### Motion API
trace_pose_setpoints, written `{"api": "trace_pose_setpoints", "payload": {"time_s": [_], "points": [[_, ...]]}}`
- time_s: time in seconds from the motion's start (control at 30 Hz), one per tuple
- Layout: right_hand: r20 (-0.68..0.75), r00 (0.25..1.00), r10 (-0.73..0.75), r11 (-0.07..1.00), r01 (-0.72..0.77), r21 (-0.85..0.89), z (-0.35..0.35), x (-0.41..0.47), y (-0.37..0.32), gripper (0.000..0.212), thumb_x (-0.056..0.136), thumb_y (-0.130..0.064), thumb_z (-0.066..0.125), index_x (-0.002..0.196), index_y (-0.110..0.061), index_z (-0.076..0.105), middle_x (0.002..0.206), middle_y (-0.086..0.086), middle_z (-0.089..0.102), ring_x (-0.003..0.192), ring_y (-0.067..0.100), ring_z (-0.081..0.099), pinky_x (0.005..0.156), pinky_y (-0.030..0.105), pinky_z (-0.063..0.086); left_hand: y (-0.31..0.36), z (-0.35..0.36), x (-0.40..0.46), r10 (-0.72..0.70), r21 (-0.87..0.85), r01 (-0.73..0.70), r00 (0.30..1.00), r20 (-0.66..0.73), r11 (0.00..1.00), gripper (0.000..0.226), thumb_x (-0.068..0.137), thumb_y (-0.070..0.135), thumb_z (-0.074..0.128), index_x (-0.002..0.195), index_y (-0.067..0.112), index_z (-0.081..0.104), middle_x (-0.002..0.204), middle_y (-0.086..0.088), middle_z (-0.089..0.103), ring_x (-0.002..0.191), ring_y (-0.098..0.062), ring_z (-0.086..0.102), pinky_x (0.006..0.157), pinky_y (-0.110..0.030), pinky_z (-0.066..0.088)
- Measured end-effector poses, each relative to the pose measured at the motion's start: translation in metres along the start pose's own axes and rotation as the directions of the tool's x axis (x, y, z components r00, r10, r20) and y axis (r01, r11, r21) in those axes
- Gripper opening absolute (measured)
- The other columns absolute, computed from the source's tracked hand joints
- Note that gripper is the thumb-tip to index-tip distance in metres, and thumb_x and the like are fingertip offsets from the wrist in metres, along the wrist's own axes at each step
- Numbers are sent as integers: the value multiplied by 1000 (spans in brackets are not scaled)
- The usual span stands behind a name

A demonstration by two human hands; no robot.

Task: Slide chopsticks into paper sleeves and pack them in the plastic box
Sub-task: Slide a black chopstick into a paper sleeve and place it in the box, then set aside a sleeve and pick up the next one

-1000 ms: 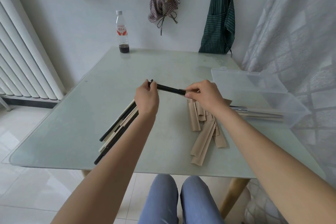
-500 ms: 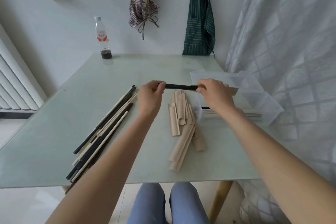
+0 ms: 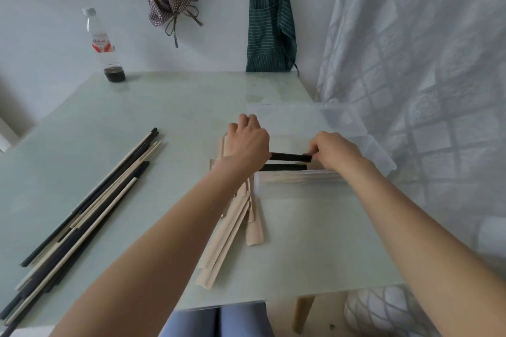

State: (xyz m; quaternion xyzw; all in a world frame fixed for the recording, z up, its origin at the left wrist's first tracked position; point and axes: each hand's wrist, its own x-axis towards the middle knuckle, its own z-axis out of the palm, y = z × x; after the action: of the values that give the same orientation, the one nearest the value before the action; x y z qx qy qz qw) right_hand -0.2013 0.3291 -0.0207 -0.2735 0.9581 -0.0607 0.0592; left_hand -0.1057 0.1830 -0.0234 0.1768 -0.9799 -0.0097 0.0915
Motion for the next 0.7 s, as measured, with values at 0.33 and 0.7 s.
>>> {"api": "trace_pose_setpoints", "payload": {"time_s": [0.33, 0.7], "points": [[-351, 918, -182, 885, 309, 348, 7, -18, -56, 24, 92, -9, 46, 98, -13, 68, 99, 6, 68, 96, 23, 60, 82, 35, 50, -38, -15, -31, -188, -419, 116, 973, -136, 900, 29, 91, 7, 45, 115, 16, 60, 123, -8, 49, 118, -27, 41, 96, -34, 34], [-199, 875, -441, 872, 470, 135, 40, -56, -154, 32, 92, 4, 36, 116, -3, 56, 121, 12, 53, 111, 29, 50, 82, 36, 42, -79, 25, -80, -337, -296, 434, 883, 326, 851, 43, 86, 35, 63, 102, -4, 56, 109, -18, 59, 103, -35, 56, 72, -35, 40]]}}
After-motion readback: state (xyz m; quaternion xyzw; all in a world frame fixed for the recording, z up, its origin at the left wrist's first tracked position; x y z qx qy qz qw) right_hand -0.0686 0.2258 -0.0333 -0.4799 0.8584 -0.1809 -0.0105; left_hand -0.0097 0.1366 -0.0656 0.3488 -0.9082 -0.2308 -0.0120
